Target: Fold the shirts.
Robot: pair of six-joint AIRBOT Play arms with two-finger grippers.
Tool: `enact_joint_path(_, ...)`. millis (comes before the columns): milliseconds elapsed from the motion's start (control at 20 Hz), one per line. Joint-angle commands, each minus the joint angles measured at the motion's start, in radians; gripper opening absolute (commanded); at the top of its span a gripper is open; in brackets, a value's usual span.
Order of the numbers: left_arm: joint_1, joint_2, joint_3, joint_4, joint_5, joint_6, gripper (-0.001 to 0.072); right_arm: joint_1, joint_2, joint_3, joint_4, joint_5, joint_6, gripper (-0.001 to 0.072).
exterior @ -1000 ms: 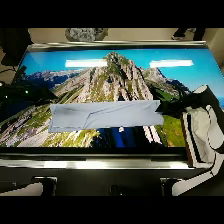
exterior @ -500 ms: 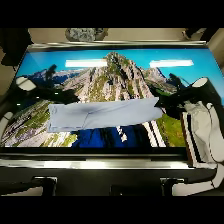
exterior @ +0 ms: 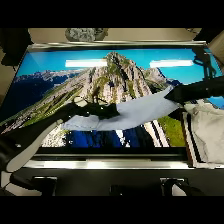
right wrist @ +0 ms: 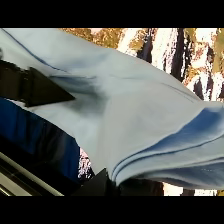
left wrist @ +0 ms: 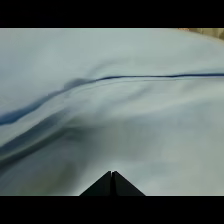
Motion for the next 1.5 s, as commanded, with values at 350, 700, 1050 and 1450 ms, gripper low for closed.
enact_joint_path(350,-0.075,-0.115,0.157,-0.150,0.008,0.146,0.0023,0.017,0.084,0.001,0.179,-0.078,-0.002,0.0040)
enact_joint_path(700,0.417,0.309,0.157,0.404,-0.156,-0.028,0.0024,0.489,-0.184,0.001,0.309,-0.467,-0.050,0.0041)
enact_joint_path(1050,0.656,0.587,0.156,0.457,-0.246,-0.028,0.0024,0.771,-0.571,0.001,0.608,-0.776,-0.109,0.0411)
enact_joint_path(1450,0.654,0.611,0.153,0.546,-0.295,-0.024,0.0025,0.434,-0.468,0.001,0.132,-0.378,-0.074,0.0602)
